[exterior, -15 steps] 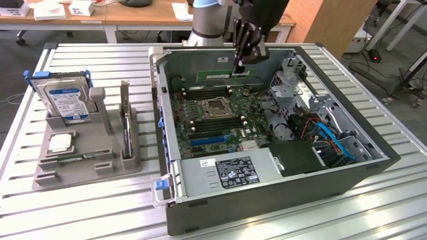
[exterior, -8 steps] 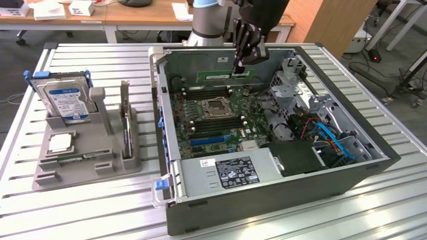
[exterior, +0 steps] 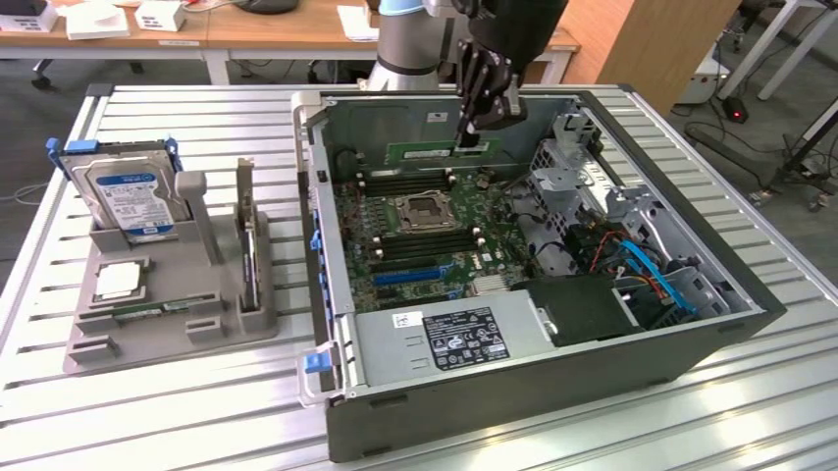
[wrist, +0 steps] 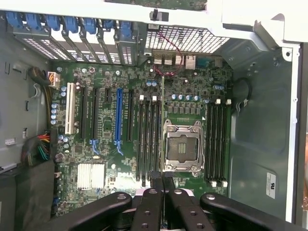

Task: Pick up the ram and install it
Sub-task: 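Insert the ram into the slot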

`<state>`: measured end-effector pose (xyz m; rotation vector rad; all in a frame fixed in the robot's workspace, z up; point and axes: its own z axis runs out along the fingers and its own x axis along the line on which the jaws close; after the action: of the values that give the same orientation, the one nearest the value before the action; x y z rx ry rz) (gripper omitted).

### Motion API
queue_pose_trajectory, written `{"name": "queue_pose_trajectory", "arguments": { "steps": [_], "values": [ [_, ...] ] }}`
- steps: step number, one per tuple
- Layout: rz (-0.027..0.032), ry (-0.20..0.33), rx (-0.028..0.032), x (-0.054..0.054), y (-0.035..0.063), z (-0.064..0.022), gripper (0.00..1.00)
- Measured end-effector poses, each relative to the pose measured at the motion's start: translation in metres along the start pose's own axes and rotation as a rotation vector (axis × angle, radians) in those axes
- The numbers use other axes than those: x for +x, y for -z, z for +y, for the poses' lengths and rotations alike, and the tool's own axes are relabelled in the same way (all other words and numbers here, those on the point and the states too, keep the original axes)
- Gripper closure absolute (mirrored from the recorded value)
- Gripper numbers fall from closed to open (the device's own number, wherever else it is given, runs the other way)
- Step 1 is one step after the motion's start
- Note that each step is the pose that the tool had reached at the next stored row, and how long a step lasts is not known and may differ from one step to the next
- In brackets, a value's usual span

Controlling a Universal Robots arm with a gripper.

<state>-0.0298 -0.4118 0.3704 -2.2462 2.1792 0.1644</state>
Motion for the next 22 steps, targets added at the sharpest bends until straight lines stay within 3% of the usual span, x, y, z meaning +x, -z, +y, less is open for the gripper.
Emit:
{"name": "queue_pose_trajectory", "arguments": {
  "steps": [10, 22],
  "values": [
    [0.0001, 0.000, 0.0000, 0.001, -0.0109, -0.0008, 0.89],
    [0.0001, 0.000, 0.0000, 0.001, -0.0168, -0.0012, 0.89]
  ]
}}
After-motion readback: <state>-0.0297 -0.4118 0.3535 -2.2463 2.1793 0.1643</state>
